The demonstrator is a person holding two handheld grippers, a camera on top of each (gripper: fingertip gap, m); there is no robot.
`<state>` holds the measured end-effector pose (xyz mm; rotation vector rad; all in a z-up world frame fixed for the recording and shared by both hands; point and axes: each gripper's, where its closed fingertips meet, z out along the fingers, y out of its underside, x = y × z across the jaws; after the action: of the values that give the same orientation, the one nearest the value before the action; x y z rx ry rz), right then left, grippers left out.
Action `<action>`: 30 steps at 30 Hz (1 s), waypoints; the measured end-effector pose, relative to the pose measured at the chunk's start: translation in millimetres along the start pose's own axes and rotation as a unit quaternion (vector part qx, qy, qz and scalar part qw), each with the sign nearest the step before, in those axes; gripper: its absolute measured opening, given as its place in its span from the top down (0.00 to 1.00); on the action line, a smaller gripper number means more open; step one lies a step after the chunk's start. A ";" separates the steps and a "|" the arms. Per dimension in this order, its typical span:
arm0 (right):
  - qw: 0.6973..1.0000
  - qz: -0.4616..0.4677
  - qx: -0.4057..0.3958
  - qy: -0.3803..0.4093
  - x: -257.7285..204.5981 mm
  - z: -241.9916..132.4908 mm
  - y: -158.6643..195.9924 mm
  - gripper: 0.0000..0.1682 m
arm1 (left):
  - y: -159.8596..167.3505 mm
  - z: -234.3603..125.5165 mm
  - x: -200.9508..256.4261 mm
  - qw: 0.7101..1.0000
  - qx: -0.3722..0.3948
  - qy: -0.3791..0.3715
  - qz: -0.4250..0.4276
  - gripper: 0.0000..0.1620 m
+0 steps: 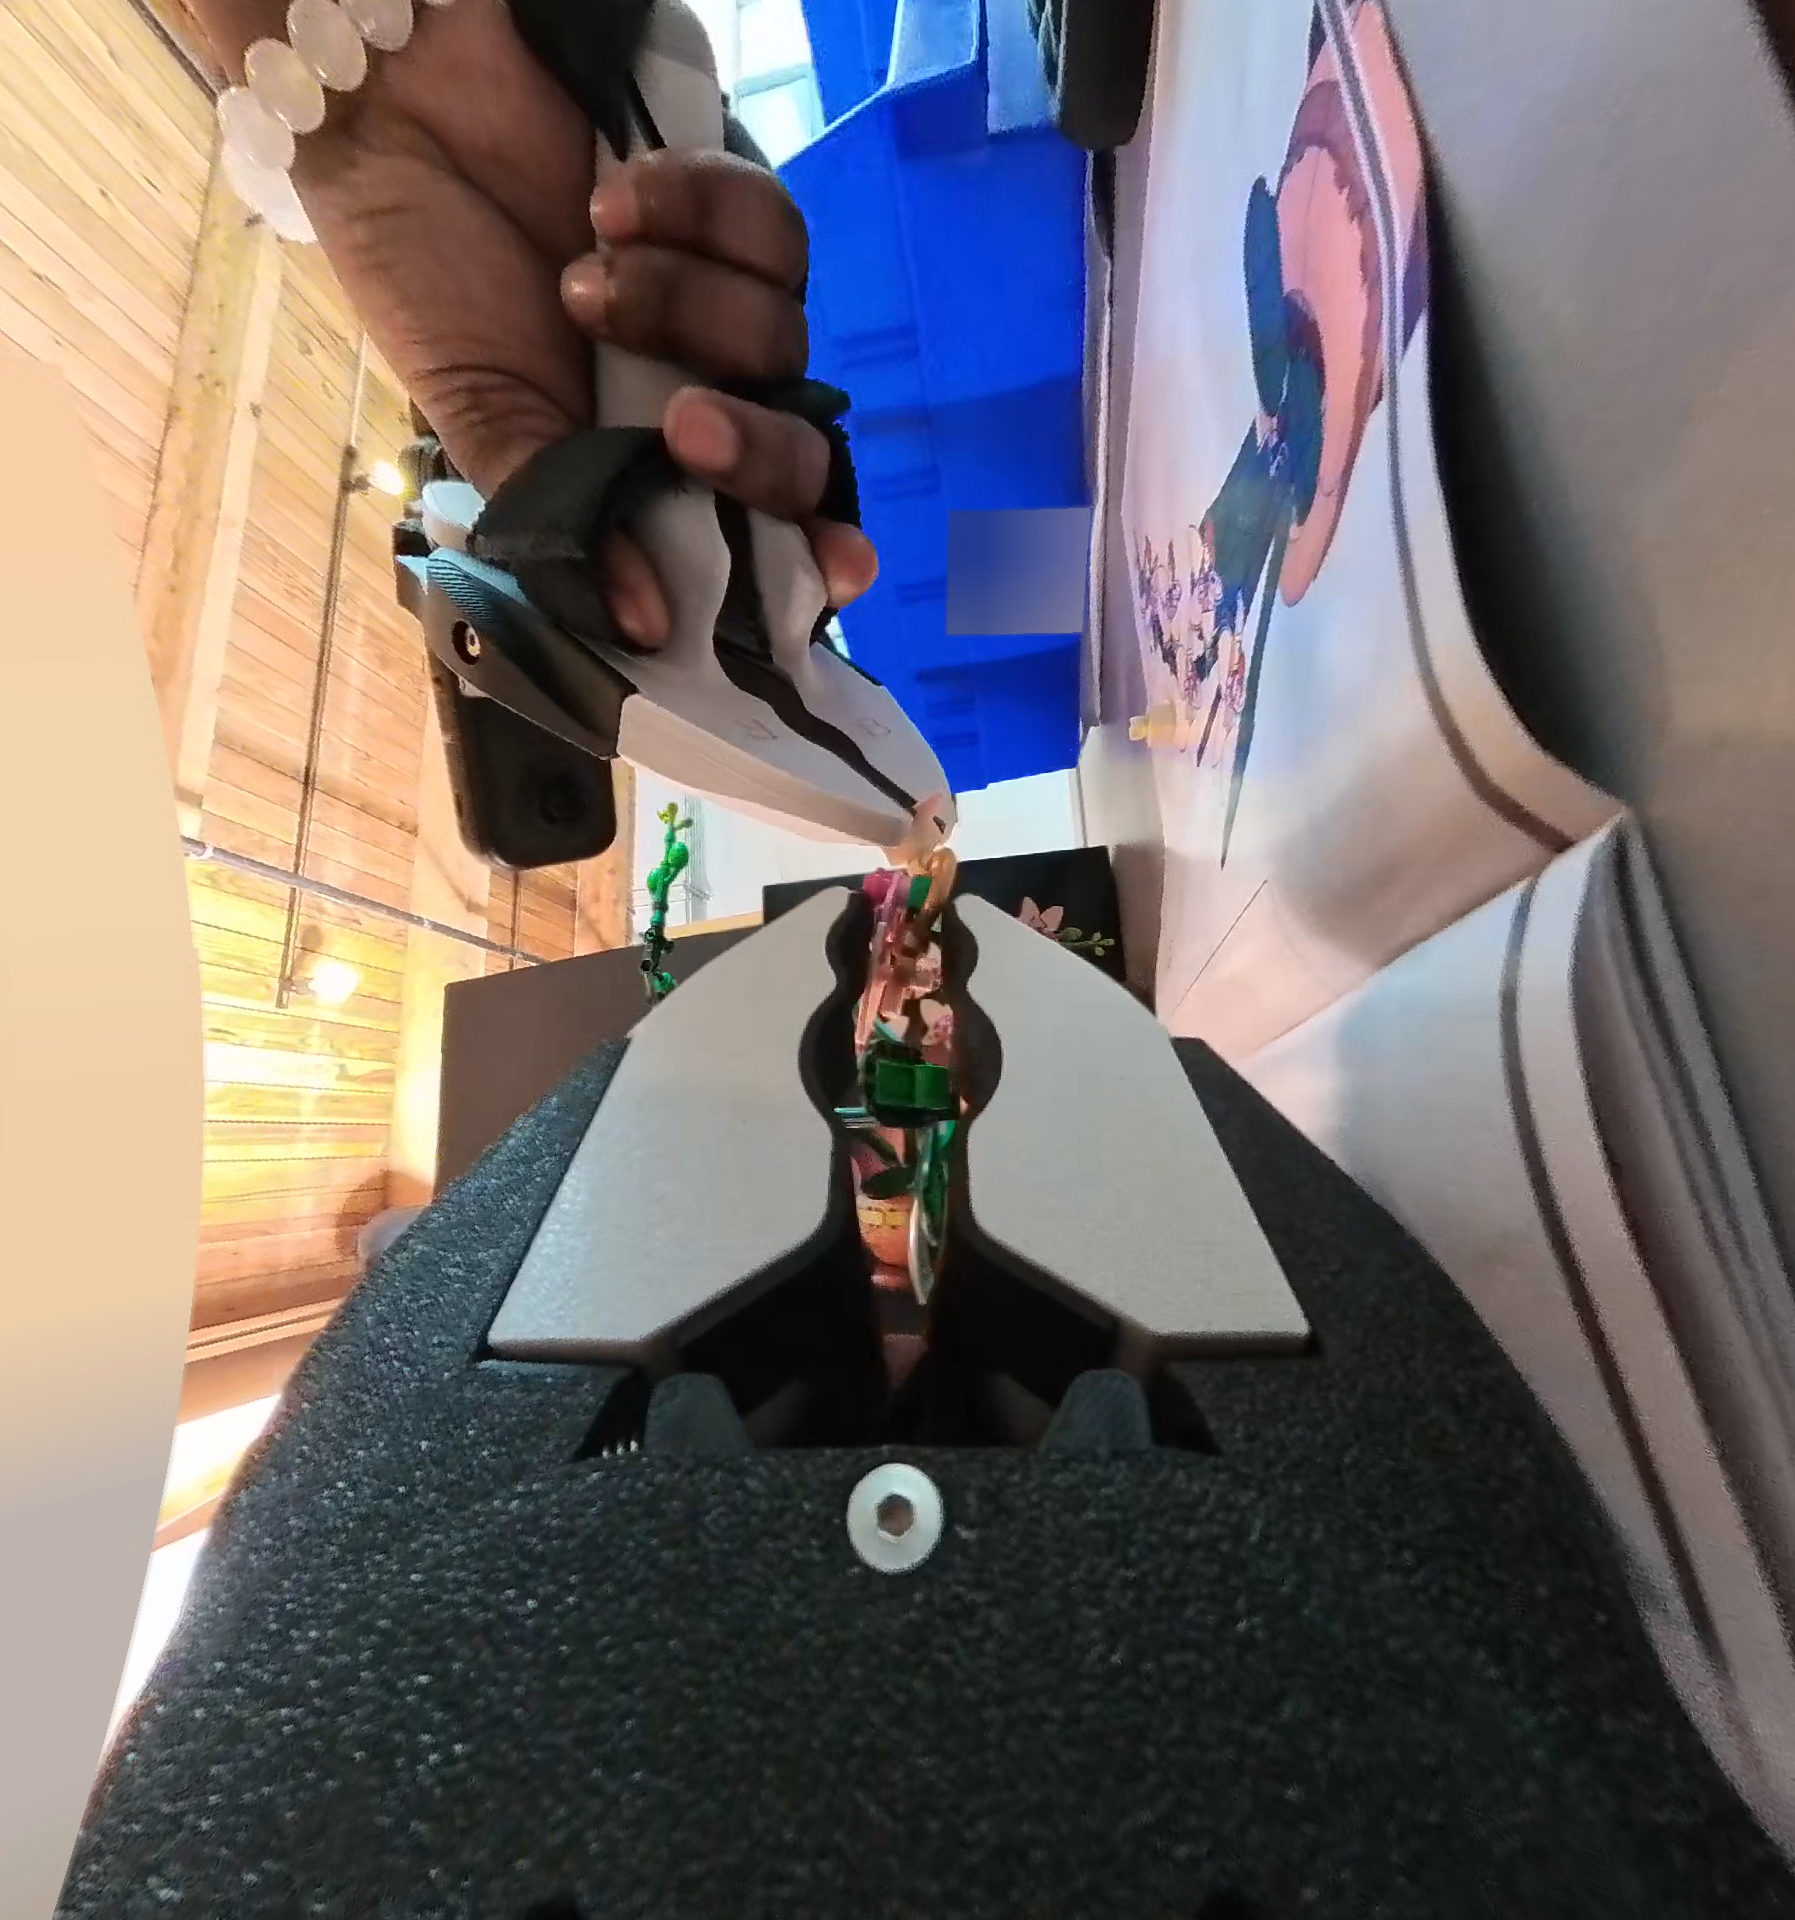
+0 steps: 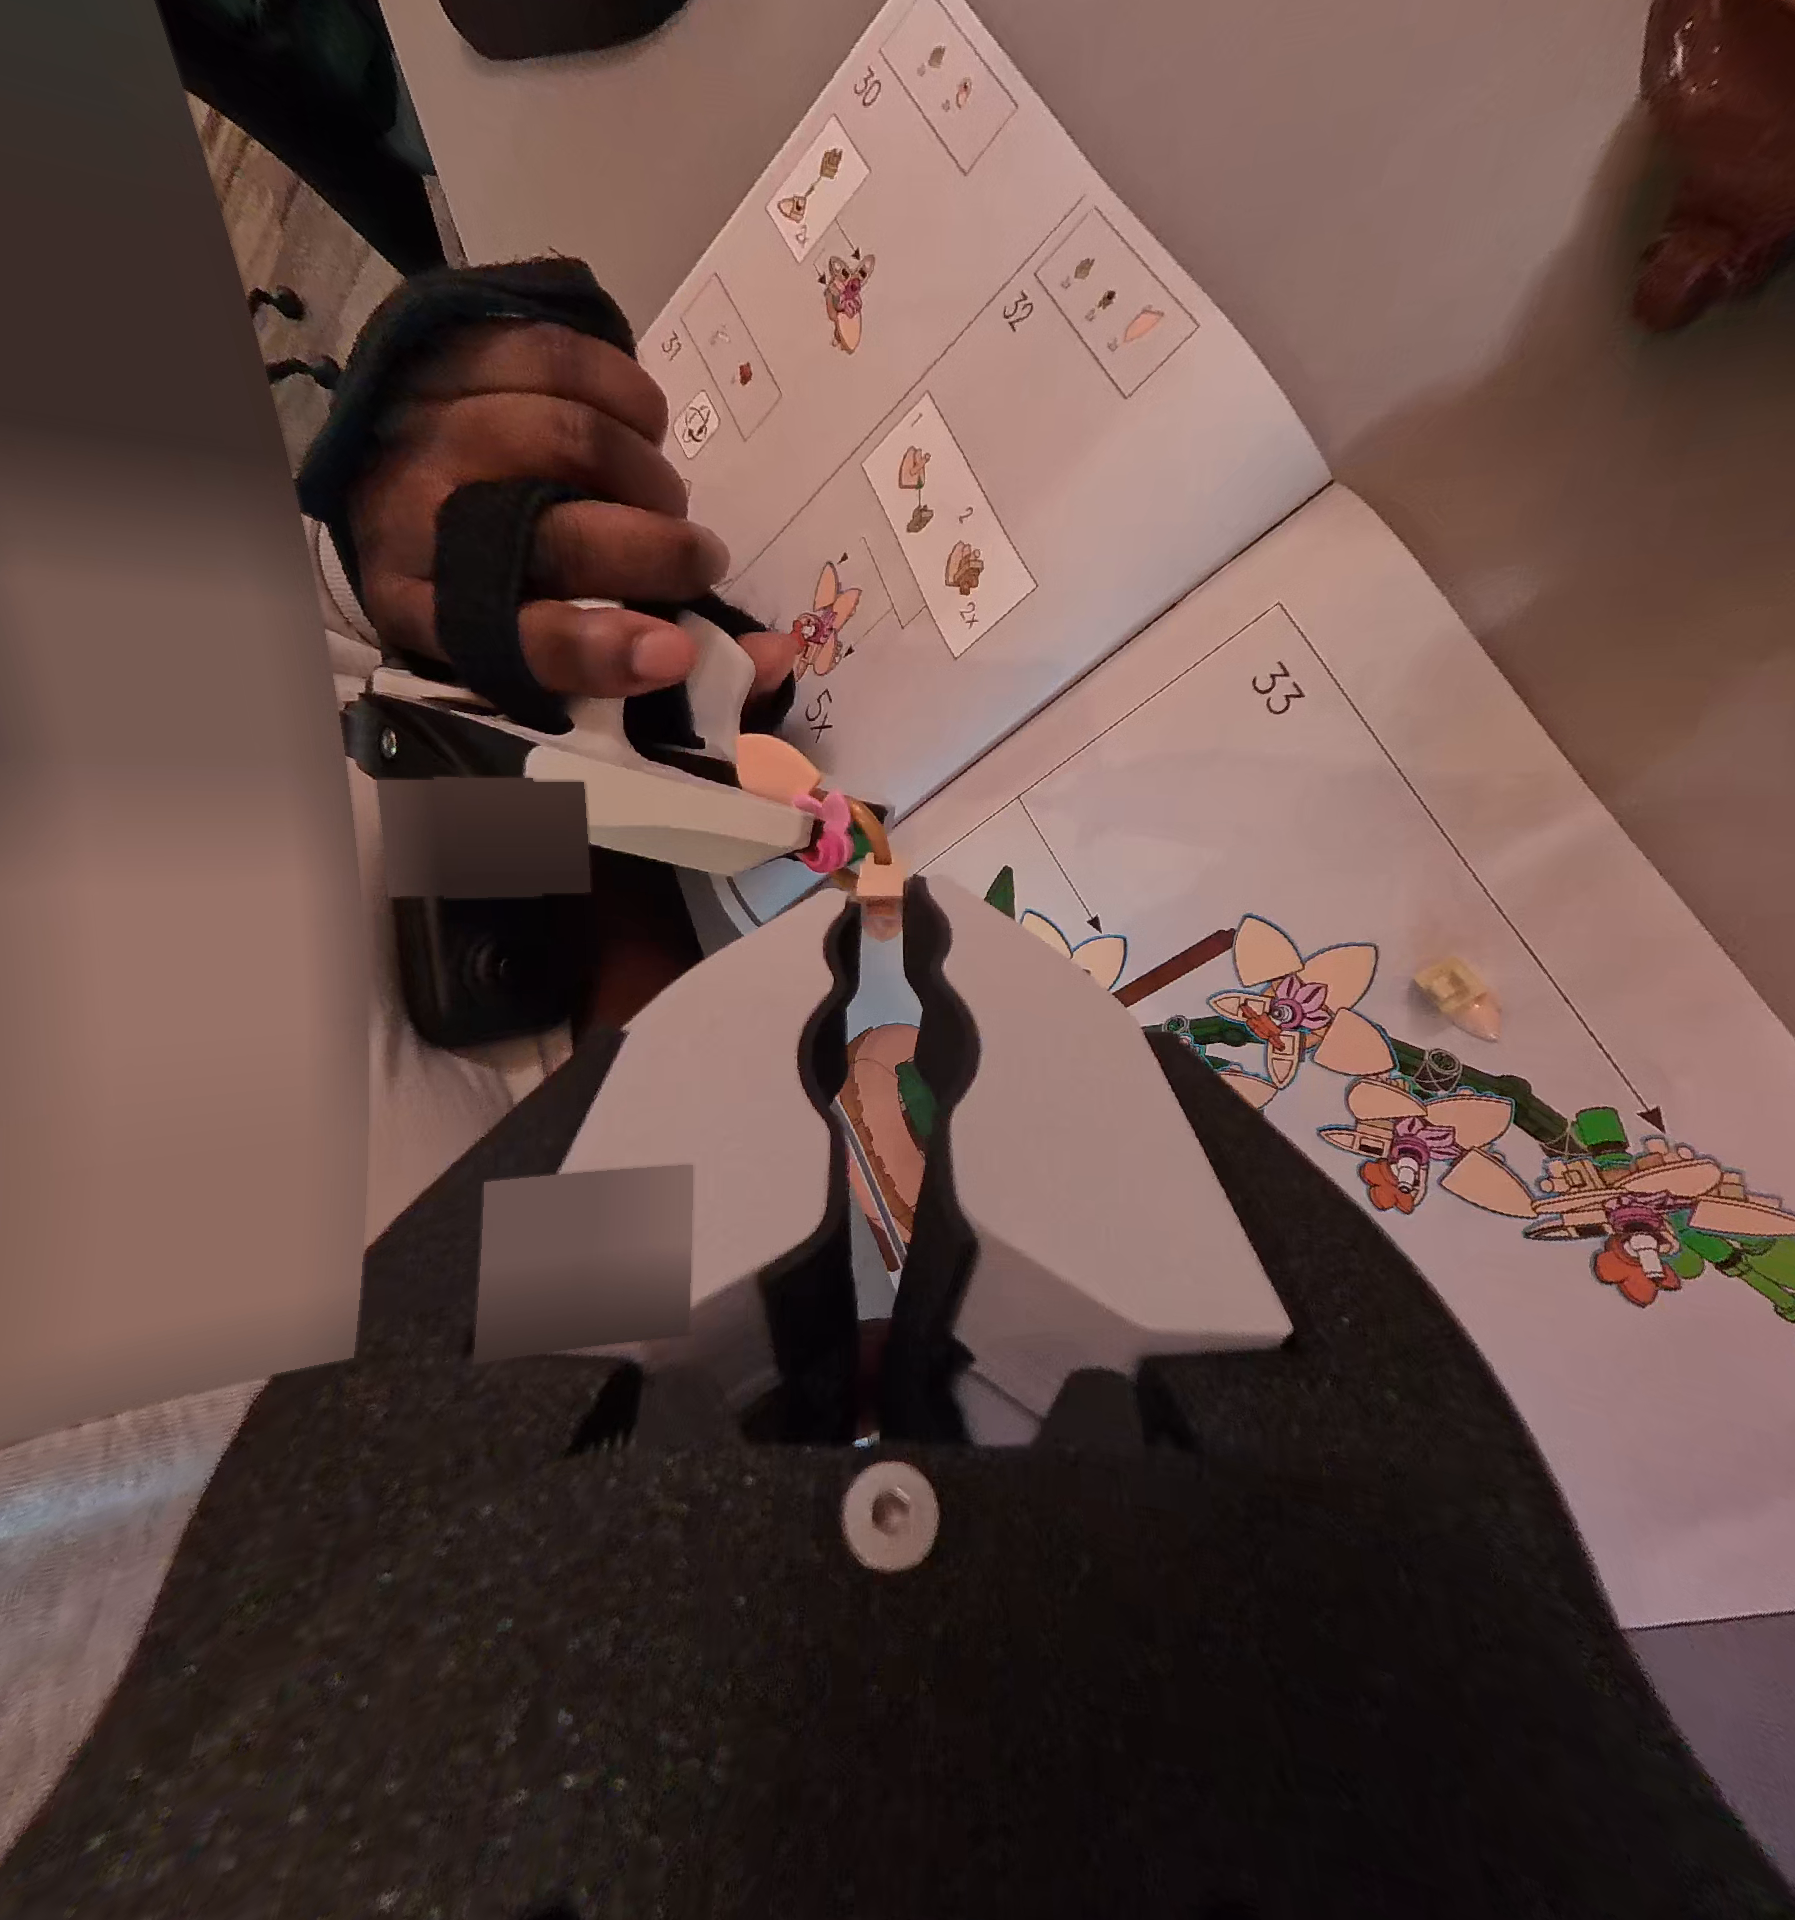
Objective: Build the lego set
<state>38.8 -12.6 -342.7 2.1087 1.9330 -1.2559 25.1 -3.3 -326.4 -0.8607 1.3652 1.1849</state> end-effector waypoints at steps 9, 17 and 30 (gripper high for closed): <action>0.999 -0.015 -0.012 0.026 0.2 1.2 2.2 0.95 | -2.2 -0.2 -0.2 1.000 0.011 -0.002 0.010 0.92; 0.998 -0.031 -0.038 0.047 1.3 3.2 6.6 0.95 | -8.3 -0.6 2.8 0.999 0.028 0.007 0.018 0.92; 0.992 -0.099 -0.054 0.058 -2.2 2.7 8.5 0.95 | -14.8 -0.6 -1.7 0.999 0.044 -0.007 0.014 0.92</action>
<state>44.7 -17.8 -347.5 2.0225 2.2516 -1.0490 39.3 -7.7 -327.5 -0.7723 1.4113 1.1417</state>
